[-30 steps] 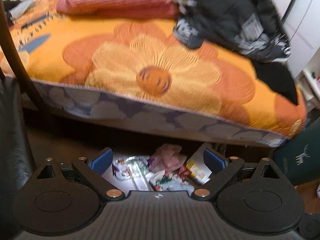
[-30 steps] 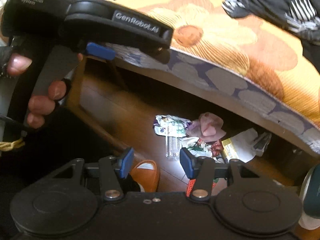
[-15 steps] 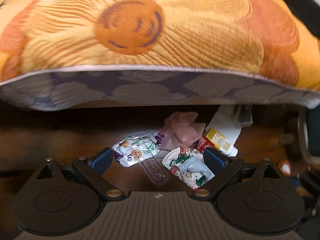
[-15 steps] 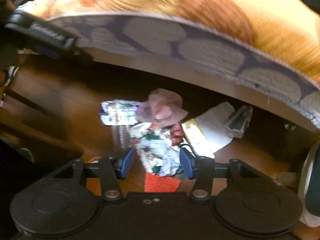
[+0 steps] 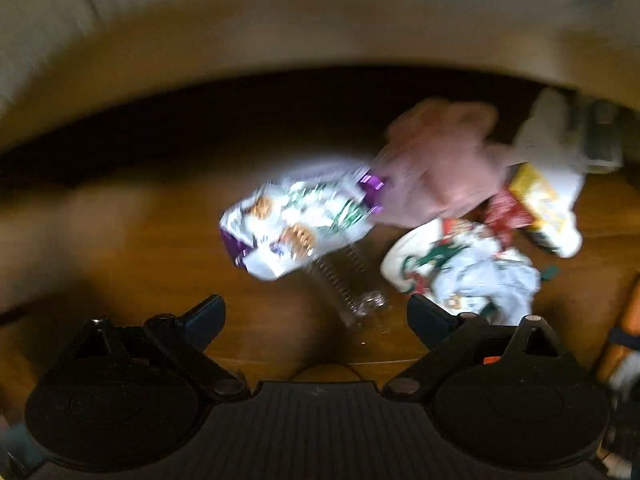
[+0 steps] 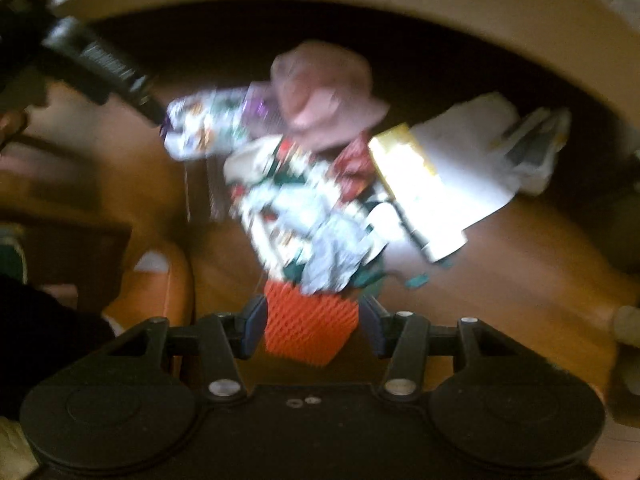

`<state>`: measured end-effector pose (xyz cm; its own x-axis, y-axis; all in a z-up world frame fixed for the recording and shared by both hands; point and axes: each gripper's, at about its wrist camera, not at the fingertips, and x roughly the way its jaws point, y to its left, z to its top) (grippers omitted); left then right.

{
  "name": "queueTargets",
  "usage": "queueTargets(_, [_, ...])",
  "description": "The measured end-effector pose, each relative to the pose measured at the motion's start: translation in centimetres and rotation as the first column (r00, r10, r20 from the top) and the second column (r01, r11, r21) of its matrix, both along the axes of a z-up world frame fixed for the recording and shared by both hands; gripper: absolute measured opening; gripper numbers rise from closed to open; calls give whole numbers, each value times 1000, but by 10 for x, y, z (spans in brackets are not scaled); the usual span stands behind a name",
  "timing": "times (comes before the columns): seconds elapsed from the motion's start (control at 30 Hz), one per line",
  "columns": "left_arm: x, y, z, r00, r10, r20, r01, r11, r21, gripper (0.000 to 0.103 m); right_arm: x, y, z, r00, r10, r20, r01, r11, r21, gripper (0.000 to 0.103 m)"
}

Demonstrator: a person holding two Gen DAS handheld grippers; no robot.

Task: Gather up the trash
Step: 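Grasp orange foam net with right tool while left tool grasps clear plastic tray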

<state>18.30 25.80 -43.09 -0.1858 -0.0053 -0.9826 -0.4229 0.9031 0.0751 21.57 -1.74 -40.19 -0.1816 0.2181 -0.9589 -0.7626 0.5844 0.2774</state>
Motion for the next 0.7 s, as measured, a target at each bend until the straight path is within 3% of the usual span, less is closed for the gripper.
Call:
queueTargets(0.27, [-6, 25, -71, 986, 165, -13, -165, 986, -19, 98, -19, 6, -50, 993, 108, -39, -110, 993, -38, 50])
queueTargets(0.37, [-4, 27, -96, 978, 208, -24, -209, 977, -40, 98, -23, 10, -65, 988, 154, -9, -154, 987, -43, 50])
queueTargets(0.57, [-3, 27, -129, 967, 247, -63, -251, 966, -57, 97, -49, 19, -86, 932, 362, 8, -362, 931, -54, 50])
queueTargets(0.7, [-3, 25, -142, 964, 254, -75, -259, 964, -58, 97, -50, 18, -90, 957, 291, -14, -291, 955, -48, 50])
